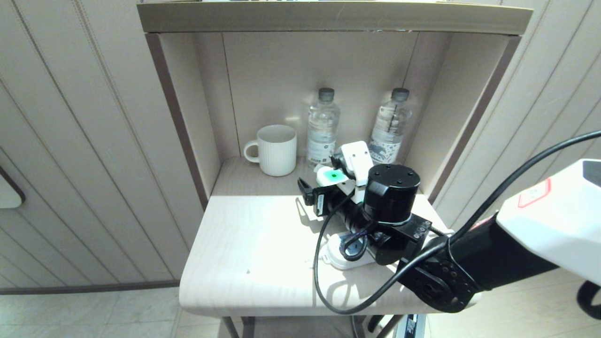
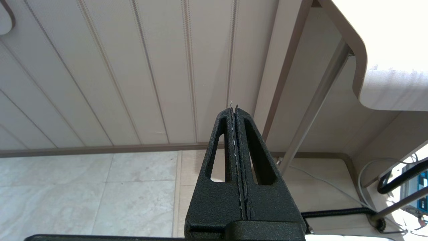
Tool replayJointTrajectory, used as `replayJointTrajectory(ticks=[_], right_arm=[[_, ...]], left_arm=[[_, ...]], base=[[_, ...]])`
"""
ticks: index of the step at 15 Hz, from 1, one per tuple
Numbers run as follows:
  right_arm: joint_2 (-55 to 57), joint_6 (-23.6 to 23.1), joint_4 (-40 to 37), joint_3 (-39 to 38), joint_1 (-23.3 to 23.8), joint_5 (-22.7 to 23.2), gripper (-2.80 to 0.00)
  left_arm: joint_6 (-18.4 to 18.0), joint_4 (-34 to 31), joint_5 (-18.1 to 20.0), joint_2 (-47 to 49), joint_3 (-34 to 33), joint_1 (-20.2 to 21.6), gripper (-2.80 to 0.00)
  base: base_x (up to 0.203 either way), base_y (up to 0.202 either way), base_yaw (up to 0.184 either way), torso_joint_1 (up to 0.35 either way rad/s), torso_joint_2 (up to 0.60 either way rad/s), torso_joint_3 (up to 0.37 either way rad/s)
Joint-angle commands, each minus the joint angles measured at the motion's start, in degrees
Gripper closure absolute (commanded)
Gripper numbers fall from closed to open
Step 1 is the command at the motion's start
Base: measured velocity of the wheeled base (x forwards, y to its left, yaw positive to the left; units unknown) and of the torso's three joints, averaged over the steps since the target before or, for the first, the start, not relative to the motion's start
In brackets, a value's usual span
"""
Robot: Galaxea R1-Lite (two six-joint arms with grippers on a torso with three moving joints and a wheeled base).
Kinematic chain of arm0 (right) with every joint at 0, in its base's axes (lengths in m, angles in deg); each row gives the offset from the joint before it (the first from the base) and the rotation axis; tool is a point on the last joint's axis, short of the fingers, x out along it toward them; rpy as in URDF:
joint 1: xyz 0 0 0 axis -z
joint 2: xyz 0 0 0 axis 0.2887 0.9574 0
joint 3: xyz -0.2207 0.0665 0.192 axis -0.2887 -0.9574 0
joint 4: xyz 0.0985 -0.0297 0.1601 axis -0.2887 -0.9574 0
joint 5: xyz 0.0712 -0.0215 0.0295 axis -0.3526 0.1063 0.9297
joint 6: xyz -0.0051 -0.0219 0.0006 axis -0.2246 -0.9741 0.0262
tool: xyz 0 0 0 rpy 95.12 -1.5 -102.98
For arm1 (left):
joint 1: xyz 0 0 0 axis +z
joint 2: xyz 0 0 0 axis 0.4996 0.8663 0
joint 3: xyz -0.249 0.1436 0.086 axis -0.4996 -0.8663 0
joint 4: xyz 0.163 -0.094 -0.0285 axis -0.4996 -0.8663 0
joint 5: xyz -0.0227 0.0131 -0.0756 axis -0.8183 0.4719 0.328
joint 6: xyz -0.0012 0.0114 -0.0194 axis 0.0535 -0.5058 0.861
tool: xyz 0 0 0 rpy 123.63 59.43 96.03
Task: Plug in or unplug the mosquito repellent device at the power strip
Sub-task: Pick up the mosquito repellent liquid
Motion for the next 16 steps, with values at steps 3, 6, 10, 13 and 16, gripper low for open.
replayJointTrajectory(ticks=[3,6,10,13,16], right_arm=[[0.5,-0.1,0.3,0.7,0.2,-0.2,-2.8],[0.1,-0.2,0.4,0.8,0.3,-0.2,-2.8],[0.2,-0.2,0.3,1.1,0.3,-0.2,-2.8],[0.2,-0.2,0.3,1.2,0.2,-0.2,-1.25],[0.6,-1.0,0.5,1.2,0.3,-0.3,0.0]], left_arm=[[0.0,0.0,0.0,0.1,0.0,0.0,0.0],[0.0,0.0,0.0,0.1,0.0,0.1,0.0],[0.0,0.0,0.0,0.1,0.0,0.1,0.0],[0.0,0.0,0.0,0.1,0.0,0.0,0.0],[0.0,0.0,0.0,0.1,0.1,0.0,0.0]], base=[[0.0,0.0,0.0,0.0,0.0,0.0],[0.0,0.0,0.0,0.0,0.0,0.0],[0.0,0.0,0.0,0.0,0.0,0.0],[0.0,0.0,0.0,0.0,0.0,0.0],[0.0,0.0,0.0,0.0,0.0,0.0]])
